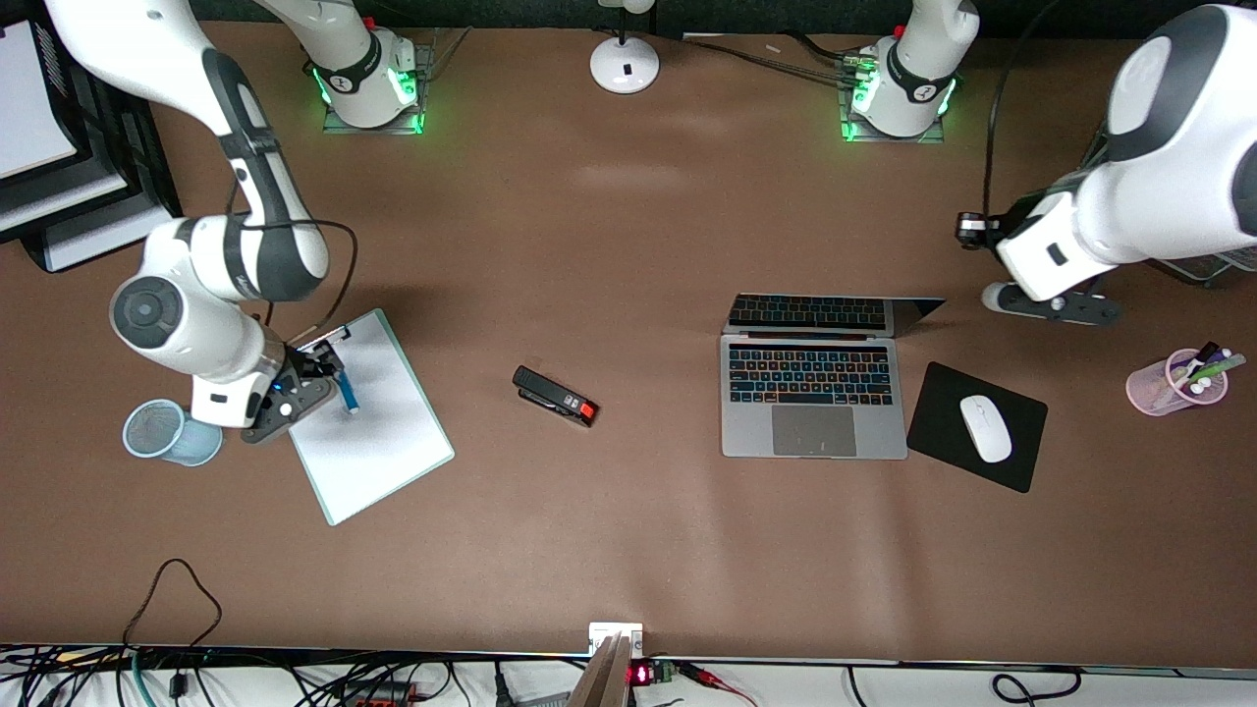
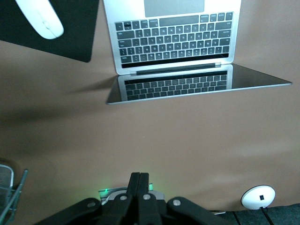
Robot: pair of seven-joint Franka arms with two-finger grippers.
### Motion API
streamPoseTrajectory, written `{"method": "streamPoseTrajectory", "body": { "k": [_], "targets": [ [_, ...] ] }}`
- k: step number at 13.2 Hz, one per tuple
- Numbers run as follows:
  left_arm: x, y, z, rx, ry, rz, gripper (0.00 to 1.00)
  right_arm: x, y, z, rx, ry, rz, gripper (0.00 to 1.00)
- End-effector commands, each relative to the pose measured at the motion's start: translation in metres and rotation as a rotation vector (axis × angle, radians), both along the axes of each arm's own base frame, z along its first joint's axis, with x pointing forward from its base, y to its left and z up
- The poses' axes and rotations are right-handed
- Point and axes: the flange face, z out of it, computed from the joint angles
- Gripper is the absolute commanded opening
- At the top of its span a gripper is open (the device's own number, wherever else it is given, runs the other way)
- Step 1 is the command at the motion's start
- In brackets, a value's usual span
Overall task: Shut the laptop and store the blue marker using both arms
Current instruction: 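Reach the right gripper to the blue marker while the left gripper approaches the laptop, then grasp the blue marker with the right gripper while the left gripper reaches the lid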
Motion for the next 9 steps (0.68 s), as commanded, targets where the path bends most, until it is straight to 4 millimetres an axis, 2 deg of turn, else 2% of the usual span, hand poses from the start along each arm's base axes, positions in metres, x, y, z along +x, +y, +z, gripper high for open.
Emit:
{"method": "streamPoseTrajectory", "body": {
  "k": [1, 3, 4, 6, 7, 9],
  "targets": [
    [-0.040, -0.033, -0.010, 0.026, -0.040, 0.046, 0.00, 0.006, 0.000, -0.013, 0.010, -0.008, 0.042, 0.55],
    [-0.059, -0.068, -0.026, 0.045, -0.098, 0.078, 0.00, 0.005, 0.000, -0.029, 0.009, 0.001, 0.050, 0.54],
    [-0.060, -0.076, -0.037, 0.044, -0.125, 0.090, 0.00, 0.004, 0.000, -0.034, 0.008, -0.003, 0.052, 0.54],
    [-0.064, -0.080, -0.068, 0.043, -0.156, 0.104, 0.00, 0.004, 0.000, -0.048, 0.006, -0.002, 0.052, 0.54],
    [-0.072, -0.090, -0.091, 0.039, -0.179, 0.092, 0.00, 0.004, 0.000, -0.056, 0.005, 0.000, 0.053, 0.54],
    [-0.077, -0.096, -0.118, 0.028, -0.234, 0.103, 0.00, 0.003, 0.000, -0.064, 0.004, 0.004, 0.053, 0.54]
  ]
}}
